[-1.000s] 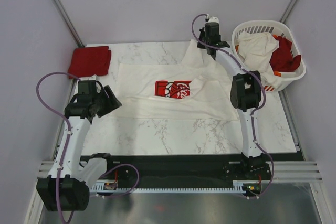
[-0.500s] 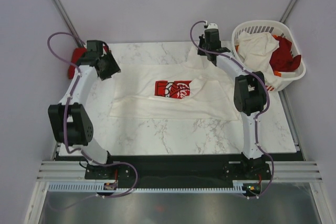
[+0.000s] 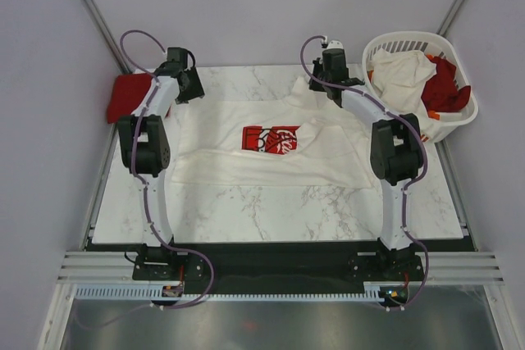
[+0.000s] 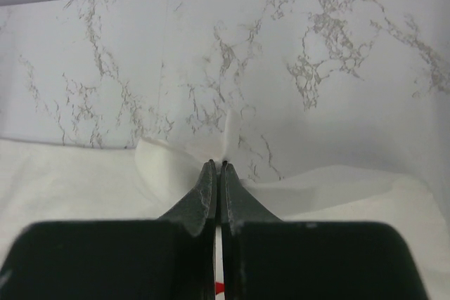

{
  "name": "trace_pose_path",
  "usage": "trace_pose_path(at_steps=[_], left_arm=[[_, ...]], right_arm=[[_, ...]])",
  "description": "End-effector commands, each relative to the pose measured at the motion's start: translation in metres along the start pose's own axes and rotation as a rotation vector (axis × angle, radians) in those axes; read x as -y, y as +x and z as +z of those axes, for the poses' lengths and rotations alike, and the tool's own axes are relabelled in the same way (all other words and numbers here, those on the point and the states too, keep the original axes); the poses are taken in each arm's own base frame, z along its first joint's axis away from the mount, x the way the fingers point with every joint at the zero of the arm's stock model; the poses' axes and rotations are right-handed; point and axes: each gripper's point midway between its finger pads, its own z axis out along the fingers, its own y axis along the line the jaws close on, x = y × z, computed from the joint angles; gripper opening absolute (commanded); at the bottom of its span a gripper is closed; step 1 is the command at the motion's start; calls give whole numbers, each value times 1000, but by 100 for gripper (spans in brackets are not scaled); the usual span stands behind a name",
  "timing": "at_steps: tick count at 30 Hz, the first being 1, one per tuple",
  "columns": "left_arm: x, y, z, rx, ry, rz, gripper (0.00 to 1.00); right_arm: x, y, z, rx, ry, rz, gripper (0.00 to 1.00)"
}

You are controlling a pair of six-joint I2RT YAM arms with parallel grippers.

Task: Fold and stack the t-shirts
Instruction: Fold the tshirt

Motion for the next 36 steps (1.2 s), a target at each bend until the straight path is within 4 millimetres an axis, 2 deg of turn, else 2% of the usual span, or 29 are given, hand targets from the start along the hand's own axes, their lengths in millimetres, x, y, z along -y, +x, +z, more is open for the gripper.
trace_pose_path(at_steps=[1,2,3,5,10,15,20,28,31,33,34,36], left_arm=[[-1,-41,2,106,-22,97,62],[-3,-37,11,89,-27,109,64],[-1,-43,10,105,-21,121,66],[-4,-41,17,90,-29,131,69],[-11,-36,35,66,-25,130,70],[-13,-22,51,21,-19,146,68],[-26,-8,62,-15,-83,138,67],[-25,-6,79,-30,-55,149,64],[-23,-8,83,-23,-45,165,59],[-23,-6,87,-28,-40,168,49],[-23,-5,88,-33,-38,168,44],[-20,1,91,-48,-15,165,21]], right_arm=[[-22,-26,-30,63,-93,56,0],[-22,-26,-33,67,-93,65,0],[-21,-23,-35,67,-95,68,0],[-23,-13,-38,47,-118,73,0],[-20,-4,-38,25,-108,66,0],[-19,-9,-38,36,-99,62,0],[-16,-9,-38,33,-90,64,0],[-13,-8,-40,28,-82,58,0],[-11,-6,-38,22,-79,59,0],[-11,-5,-37,21,-78,57,0],[-9,-5,-36,20,-75,58,0],[-10,-6,-35,21,-77,61,0]])
